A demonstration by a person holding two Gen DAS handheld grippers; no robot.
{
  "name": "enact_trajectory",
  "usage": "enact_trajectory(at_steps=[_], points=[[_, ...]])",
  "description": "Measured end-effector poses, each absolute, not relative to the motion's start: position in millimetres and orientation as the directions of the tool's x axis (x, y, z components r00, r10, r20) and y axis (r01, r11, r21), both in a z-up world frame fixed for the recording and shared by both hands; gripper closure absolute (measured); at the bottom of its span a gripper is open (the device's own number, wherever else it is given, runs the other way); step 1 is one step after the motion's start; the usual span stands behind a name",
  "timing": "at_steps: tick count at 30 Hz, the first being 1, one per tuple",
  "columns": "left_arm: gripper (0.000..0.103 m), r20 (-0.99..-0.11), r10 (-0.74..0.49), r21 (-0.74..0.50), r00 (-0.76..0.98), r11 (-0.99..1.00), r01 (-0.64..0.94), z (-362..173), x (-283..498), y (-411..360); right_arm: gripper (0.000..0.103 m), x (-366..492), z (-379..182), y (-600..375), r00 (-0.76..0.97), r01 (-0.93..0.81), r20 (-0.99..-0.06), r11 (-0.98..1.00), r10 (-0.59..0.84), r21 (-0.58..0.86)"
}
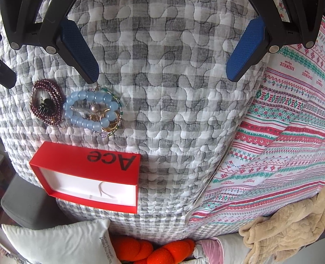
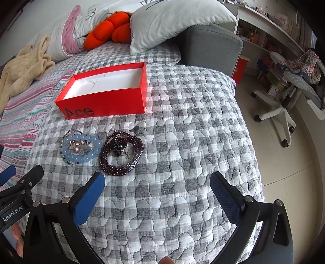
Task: Organize jewelry
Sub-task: 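Move both tools toward the jewelry pile beside the red Ace box, then grasp the light blue bead bracelet with the left tool while the right tool grasps the garnet bracelet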
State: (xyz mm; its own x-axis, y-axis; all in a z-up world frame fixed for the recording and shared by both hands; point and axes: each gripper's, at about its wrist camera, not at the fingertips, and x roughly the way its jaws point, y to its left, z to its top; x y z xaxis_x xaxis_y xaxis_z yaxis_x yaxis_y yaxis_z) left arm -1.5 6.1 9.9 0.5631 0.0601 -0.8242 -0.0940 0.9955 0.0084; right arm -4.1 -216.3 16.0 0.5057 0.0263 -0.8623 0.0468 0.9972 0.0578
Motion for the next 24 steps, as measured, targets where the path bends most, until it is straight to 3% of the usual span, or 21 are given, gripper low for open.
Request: enact_trajectory(at_steps=[15, 20, 24], points=[[0.0, -0.801, 0.062, 0.011, 0.596, 0.996, -0.089, 13, 1, 4, 0.0, 1, 16, -218, 0.491, 0.027, -0.87, 0.998, 0.041, 0.062], [0.0, -0.82, -0.103, -0.086, 0.562, 0.995, 0.057, 5, 11, 2, 0.0, 11, 12, -219, 0.462, -0.019, -0.885, 0.999, 0.053, 0.05], [0.002, -0.819, -0.148, -0.116, 0.554, 0.989, 0.093, 2, 22, 2, 0.0, 19, 10, -224, 0.461, -0.03, -0.887, 0.999, 0.036, 0.025]])
